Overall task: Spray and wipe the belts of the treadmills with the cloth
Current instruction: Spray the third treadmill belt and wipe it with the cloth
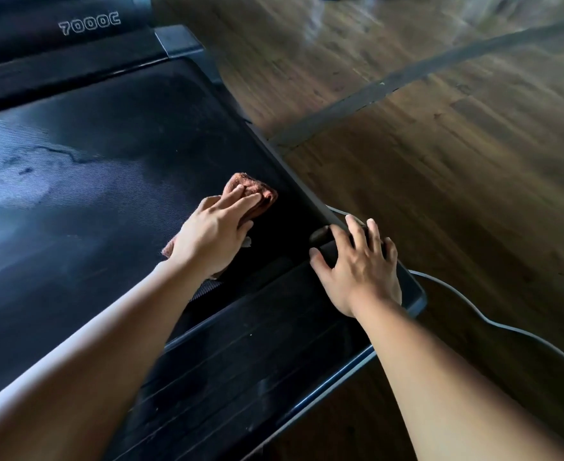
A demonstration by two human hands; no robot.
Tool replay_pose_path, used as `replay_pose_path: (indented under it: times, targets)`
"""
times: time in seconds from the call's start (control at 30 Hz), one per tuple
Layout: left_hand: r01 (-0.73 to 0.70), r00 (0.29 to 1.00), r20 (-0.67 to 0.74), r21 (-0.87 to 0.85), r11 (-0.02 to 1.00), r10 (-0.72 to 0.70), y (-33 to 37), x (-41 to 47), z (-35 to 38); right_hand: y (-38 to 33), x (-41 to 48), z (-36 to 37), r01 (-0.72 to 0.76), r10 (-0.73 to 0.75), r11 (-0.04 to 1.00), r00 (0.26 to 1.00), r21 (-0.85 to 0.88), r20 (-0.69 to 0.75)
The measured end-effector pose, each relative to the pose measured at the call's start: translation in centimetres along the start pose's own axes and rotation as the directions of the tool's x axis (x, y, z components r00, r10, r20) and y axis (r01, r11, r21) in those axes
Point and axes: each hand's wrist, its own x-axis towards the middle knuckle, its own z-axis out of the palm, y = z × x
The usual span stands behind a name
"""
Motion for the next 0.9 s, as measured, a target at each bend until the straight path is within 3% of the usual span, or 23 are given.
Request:
replay_pose_path:
  times: [0.27,0.43,0.67,0.9]
  targets:
    - [-0.061,0.998,0.009,-0.165,0.984,0.063,-1.7,-3.9,-2.5,-0.6,-0.8,-0.6,0.051,-0.050,0.997,0.998,-0.055,0.025]
    - [-0.006,1.000,0.013,-0.278,0.961,0.010,-2.8,-6.9,-5.2,-3.0,-1.6,-1.9,0.193,-0.199,0.977,0.978,-0.089,-0.064]
    - [0.125,0.989,-0.027,-0.327,0.937,-0.142,-7.2,-12.2,-10.2,-12.3,-3.8,-3.3,0.389,-0.386,0.921,0.914,0.006,-0.129]
    - [0.252,0.954,-0.115,-0.203,0.946,-0.278,-15.1,-19.0,-17.1,-24.5,-6.2,-3.0,0.544,-0.543,0.839,0.838,-0.013,-0.051]
